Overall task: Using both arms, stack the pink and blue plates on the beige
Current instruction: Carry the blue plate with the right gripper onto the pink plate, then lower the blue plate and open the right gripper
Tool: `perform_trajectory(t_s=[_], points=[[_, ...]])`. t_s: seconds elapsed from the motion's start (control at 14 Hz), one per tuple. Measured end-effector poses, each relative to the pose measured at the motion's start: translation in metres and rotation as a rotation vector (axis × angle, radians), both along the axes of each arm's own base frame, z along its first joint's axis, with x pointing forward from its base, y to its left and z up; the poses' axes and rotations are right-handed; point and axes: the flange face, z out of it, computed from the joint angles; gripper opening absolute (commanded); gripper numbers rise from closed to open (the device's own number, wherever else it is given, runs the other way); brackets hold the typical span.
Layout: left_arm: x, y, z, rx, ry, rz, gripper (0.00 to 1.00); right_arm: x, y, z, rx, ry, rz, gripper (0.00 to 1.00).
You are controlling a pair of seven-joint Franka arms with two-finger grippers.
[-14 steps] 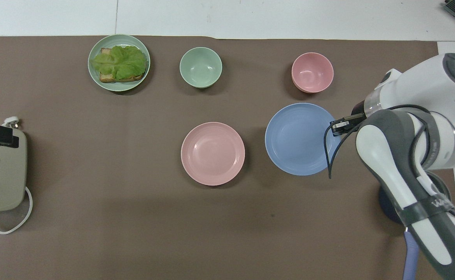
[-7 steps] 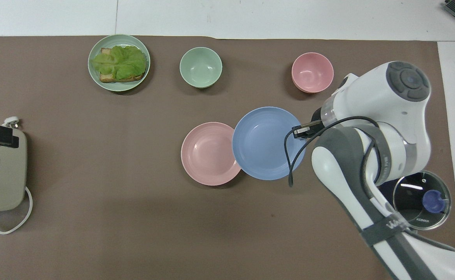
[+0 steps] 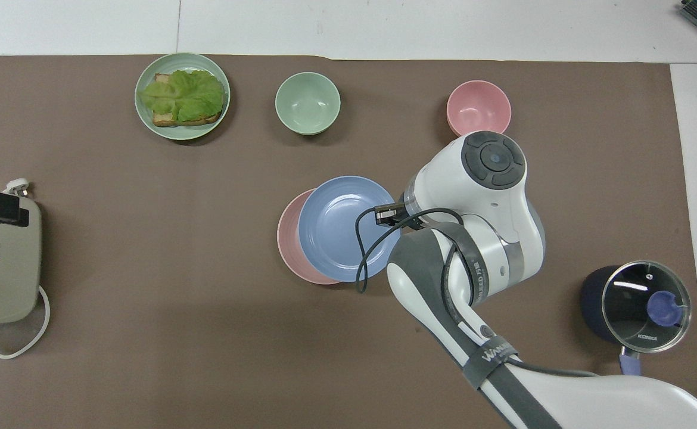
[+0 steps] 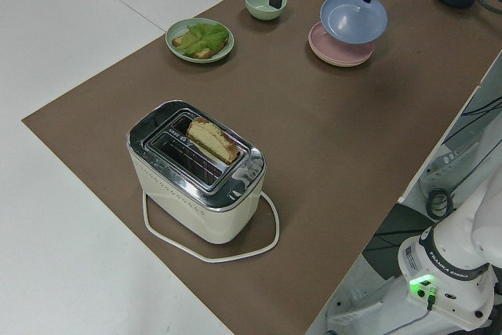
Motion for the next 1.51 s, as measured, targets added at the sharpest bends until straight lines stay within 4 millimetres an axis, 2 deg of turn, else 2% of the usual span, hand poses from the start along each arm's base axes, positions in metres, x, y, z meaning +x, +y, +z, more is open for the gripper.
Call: perform_trajectory(t_s=[0.29,0.72,1.08,1.51], points=[[0.000,0.000,0.000,0.000,0.000,0.000,1.00,-0.003,0.010,-0.017,-0.006,0.012,0.004,0.00],[0.000,0.000,0.000,0.000,0.000,0.000,1.00,-0.005,0.011,-0.026,0.015,0.028,-0.014,0.00],[0.000,0.000,0.000,0.000,0.000,0.000,1.00,-0.012,0.029,-0.034,0.037,0.025,-0.004,0.00],[0.000,0.000,0.000,0.000,0.000,0.000,1.00,-0.011,0.025,-0.038,0.033,0.030,-0.011,0.00]])
